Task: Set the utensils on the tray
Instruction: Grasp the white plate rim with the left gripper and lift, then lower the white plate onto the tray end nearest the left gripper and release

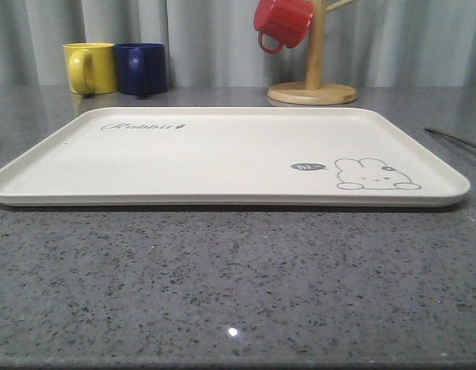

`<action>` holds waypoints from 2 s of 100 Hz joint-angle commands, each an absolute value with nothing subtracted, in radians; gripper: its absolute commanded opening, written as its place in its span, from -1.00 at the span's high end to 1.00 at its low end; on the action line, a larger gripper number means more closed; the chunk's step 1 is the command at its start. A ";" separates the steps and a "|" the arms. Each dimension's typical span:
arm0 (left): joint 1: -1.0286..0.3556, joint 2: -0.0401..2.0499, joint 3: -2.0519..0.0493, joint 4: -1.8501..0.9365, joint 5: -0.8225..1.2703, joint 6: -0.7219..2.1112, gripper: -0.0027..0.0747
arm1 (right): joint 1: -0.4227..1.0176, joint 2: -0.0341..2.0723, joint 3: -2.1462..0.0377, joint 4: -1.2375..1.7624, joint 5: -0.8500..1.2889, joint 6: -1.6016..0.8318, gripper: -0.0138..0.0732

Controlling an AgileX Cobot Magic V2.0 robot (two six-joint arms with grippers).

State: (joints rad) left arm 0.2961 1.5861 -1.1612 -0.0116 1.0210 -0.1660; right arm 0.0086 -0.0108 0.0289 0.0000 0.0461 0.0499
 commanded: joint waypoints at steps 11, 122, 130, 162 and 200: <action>0.296 1.559 -1.193 -0.011 1.004 -0.173 0.98 | 0.005 -0.029 0.028 0.000 -0.036 0.041 0.84; -0.091 1.658 -1.447 -0.500 1.006 0.146 0.98 | 0.005 -0.029 0.028 0.000 -0.036 0.041 0.84; -0.095 1.685 -1.447 -0.500 1.010 0.181 0.98 | 0.005 -0.029 0.028 0.000 -0.036 0.041 0.84; -0.099 1.706 -1.447 -0.524 1.014 0.223 0.21 | 0.005 -0.029 0.028 0.000 -0.036 0.041 0.84; -0.101 1.576 -1.461 -0.403 0.838 0.211 0.98 | 0.005 -0.029 0.028 0.000 -0.036 0.041 0.84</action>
